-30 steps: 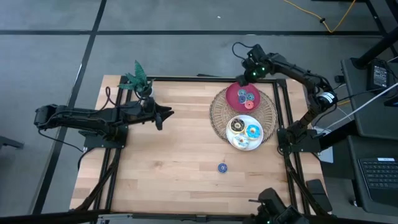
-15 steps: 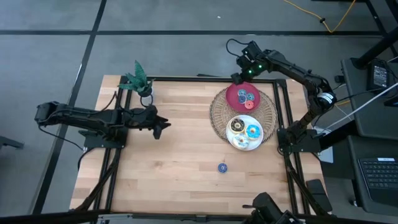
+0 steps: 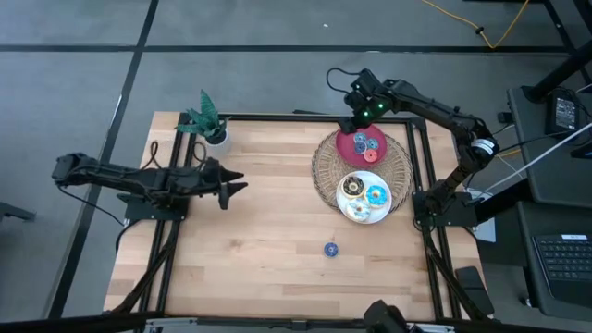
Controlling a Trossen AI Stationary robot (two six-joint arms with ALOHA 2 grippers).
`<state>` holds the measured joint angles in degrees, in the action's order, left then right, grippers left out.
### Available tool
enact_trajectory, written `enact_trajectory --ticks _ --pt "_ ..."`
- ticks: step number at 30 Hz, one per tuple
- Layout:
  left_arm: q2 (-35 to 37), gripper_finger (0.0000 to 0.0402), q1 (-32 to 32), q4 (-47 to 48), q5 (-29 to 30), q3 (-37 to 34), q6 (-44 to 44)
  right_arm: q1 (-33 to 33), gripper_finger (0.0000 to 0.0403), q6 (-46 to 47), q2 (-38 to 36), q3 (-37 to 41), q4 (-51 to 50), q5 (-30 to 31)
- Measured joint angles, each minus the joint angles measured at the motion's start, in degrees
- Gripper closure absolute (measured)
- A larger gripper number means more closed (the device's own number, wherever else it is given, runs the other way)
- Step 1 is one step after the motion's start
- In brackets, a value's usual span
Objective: Pick & Place donuts
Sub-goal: Put the right small dark blue donut on the red plate
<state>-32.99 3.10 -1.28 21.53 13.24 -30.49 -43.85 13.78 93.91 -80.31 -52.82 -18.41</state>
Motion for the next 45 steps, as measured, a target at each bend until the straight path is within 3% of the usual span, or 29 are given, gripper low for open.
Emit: enact_trajectory --ticks 5,10,17,23,36,45 --pt "6.9 0.0206 1.2 -7.4 0.0 -6.9 -0.6 2.1 0.0221 2.6 0.0 0.0 -0.1 0.7" --pt "11.4 0.0206 1.4 -7.9 -0.5 -9.2 0.8 3.9 0.0221 4.8 0.0 0.0 -0.4 0.8" --pt "14.0 0.0206 1.4 -6.1 -1.7 -9.4 3.7 7.0 0.0221 6.3 0.0 0.0 -1.2 0.8" --pt "15.1 0.0206 1.4 -1.2 3.4 -9.4 3.5 9.0 0.0221 8.3 0.0 0.0 -1.1 1.2" --pt "19.1 0.0206 1.4 6.5 6.4 -9.4 0.2 10.7 0.0221 11.2 -3.8 0.0 -1.0 13.9" --pt "19.9 0.0206 1.4 8.4 8.2 -9.4 -0.3 9.9 0.0221 11.7 -3.8 0.0 -1.0 14.1"
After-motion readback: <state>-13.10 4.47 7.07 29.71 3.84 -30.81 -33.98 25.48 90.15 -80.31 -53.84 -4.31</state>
